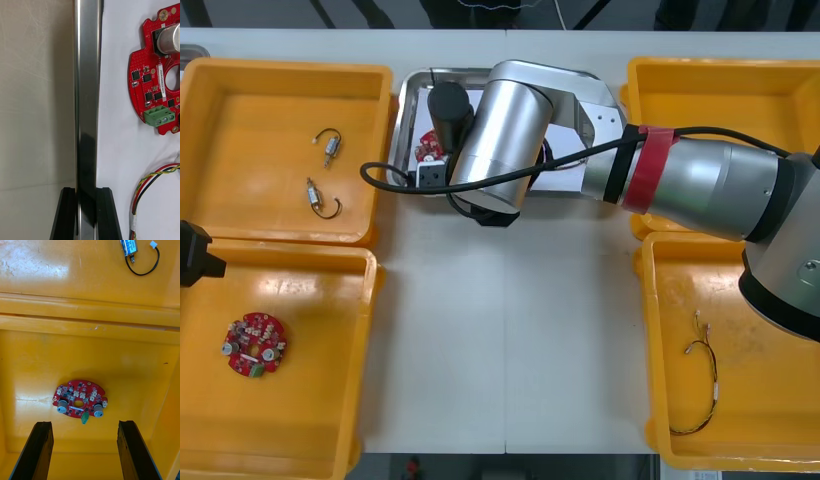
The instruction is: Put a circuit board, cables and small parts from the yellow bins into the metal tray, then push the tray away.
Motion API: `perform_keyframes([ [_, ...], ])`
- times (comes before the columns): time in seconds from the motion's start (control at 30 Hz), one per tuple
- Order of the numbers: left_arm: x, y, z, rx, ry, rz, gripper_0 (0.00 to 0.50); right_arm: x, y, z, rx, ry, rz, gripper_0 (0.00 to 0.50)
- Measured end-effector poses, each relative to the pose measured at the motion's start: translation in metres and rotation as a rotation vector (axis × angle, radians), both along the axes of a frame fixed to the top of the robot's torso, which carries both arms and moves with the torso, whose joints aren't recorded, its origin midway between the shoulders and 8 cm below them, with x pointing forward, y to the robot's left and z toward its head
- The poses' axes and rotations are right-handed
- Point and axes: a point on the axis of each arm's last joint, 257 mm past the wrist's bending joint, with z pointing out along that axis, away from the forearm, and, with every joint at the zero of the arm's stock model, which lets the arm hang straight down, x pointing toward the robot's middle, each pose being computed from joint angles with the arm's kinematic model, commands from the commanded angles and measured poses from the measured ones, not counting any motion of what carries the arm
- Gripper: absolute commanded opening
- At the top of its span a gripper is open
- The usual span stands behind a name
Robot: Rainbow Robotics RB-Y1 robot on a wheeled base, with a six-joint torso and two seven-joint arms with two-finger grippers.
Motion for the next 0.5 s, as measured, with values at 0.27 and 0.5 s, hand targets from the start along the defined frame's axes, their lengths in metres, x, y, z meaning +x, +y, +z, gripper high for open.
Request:
perform_keyframes([
  [0.27,0.0,0.0,0.0,0.0,0.0,0.0,0.5,0.017,-0.004,0.004,0.011,-0.023,-0.005,0.0],
  [0.5,0.0,0.0,0.0,0.0,0.0,0.0,0.5,0.033,-0.008,0.006,0.028,-0.042,-0.016,0.0],
])
